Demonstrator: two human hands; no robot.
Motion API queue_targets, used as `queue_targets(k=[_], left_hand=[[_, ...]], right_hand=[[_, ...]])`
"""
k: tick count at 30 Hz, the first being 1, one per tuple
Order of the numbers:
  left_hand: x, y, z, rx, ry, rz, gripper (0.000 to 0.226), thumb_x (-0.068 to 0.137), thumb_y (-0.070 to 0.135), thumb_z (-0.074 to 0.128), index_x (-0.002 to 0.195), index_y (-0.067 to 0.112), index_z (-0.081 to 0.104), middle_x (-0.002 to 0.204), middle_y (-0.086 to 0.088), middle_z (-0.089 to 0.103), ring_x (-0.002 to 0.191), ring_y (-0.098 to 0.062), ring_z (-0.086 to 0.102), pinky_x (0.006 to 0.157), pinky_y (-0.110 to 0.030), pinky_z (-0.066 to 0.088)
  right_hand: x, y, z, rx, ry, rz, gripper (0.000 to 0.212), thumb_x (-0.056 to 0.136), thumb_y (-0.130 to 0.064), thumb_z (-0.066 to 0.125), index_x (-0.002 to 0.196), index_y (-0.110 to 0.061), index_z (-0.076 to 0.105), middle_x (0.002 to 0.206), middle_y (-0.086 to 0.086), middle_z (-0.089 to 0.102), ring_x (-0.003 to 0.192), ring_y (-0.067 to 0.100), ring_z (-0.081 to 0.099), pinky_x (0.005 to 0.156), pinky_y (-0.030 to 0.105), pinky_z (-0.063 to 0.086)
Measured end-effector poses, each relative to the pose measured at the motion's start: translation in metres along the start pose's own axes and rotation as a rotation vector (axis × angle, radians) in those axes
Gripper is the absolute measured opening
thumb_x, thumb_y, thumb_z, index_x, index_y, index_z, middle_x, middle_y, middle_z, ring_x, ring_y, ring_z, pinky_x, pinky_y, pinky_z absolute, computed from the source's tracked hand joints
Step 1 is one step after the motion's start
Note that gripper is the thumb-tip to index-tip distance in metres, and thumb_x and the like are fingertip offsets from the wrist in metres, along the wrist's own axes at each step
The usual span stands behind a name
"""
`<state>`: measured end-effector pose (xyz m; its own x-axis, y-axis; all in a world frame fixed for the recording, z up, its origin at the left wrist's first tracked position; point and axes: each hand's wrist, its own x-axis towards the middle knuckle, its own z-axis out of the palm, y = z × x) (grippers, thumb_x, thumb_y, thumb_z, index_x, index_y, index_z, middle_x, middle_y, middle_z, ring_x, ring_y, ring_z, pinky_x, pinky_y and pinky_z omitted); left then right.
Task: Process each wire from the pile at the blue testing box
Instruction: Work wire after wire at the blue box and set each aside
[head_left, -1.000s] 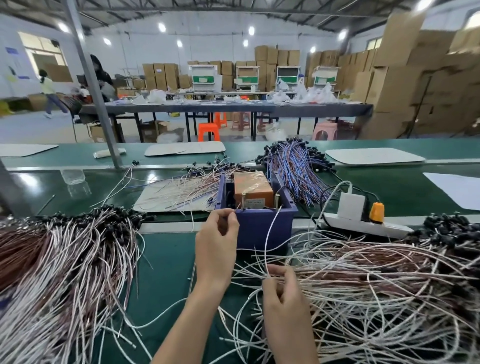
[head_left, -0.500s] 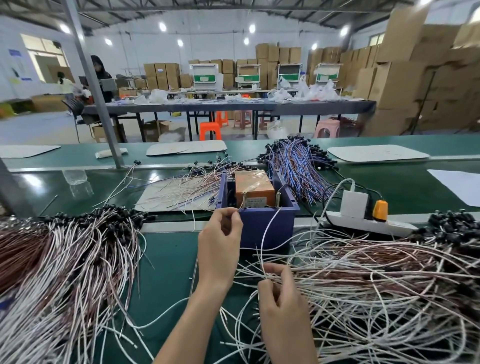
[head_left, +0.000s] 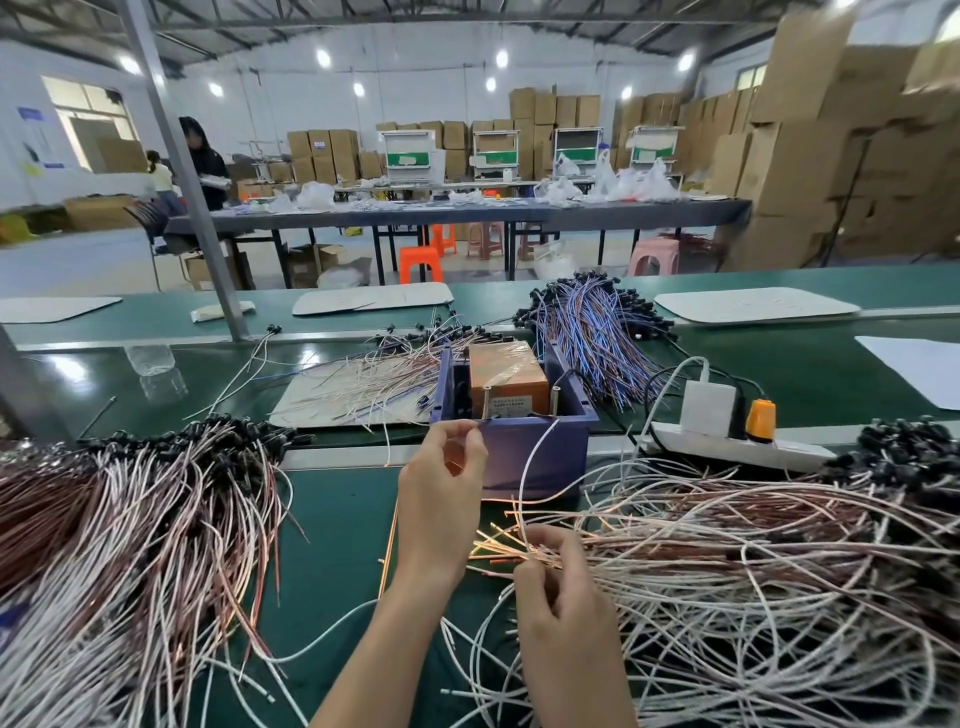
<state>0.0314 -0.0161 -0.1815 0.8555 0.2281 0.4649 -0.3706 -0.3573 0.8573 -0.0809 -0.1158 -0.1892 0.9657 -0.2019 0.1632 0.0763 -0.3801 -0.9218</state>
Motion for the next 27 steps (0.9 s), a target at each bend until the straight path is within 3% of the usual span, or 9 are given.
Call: queue_targets(k=[13,19,24,27], left_hand=[[-0.002,0.002,-0.002,-0.004,-0.009,-0.001,0.008,0.100,0.036,0.056,0.097,0.042,0.061,0.082,0.017,0.069,0.077,-0.007,0.068,0.071,-0.036,0.060],[-0.003,0.007,-0.004,-0.040,-0.004,-0.025,0.010,0.101,0.033,0.056,0.095,0.038,0.062,0.080,0.017,0.068,0.071,-0.009,0.065,0.064,-0.035,0.059],[-0.008,0.026,-0.011,-0.172,0.029,-0.091,0.016,0.104,0.023,0.050,0.102,0.027,0.066,0.070,0.012,0.065,0.061,-0.010,0.059,0.057,-0.027,0.051],[-0.017,0.058,-0.013,-0.278,-0.030,-0.039,0.020,0.105,0.014,0.048,0.105,0.026,0.065,0.081,0.009,0.070,0.070,-0.007,0.064,0.068,-0.022,0.054]], right_hand=[[0.001,0.003,-0.001,0.028,0.004,-0.017,0.019,0.100,-0.021,0.047,0.100,-0.039,0.052,0.050,-0.019,0.053,0.045,0.000,0.048,0.051,0.014,0.039],[0.004,0.006,0.001,0.051,0.047,-0.005,0.017,0.098,-0.027,0.045,0.101,-0.042,0.052,0.053,-0.011,0.055,0.048,0.003,0.048,0.054,0.020,0.040],[0.009,0.005,-0.002,0.262,0.042,0.102,0.013,0.101,-0.028,0.042,0.102,-0.033,0.054,0.065,-0.001,0.064,0.053,0.007,0.054,0.060,0.036,0.051],[0.011,-0.006,-0.009,0.472,0.021,0.126,0.012,0.105,-0.019,0.044,0.105,-0.022,0.056,0.074,-0.005,0.068,0.067,0.012,0.063,0.072,0.036,0.056]])
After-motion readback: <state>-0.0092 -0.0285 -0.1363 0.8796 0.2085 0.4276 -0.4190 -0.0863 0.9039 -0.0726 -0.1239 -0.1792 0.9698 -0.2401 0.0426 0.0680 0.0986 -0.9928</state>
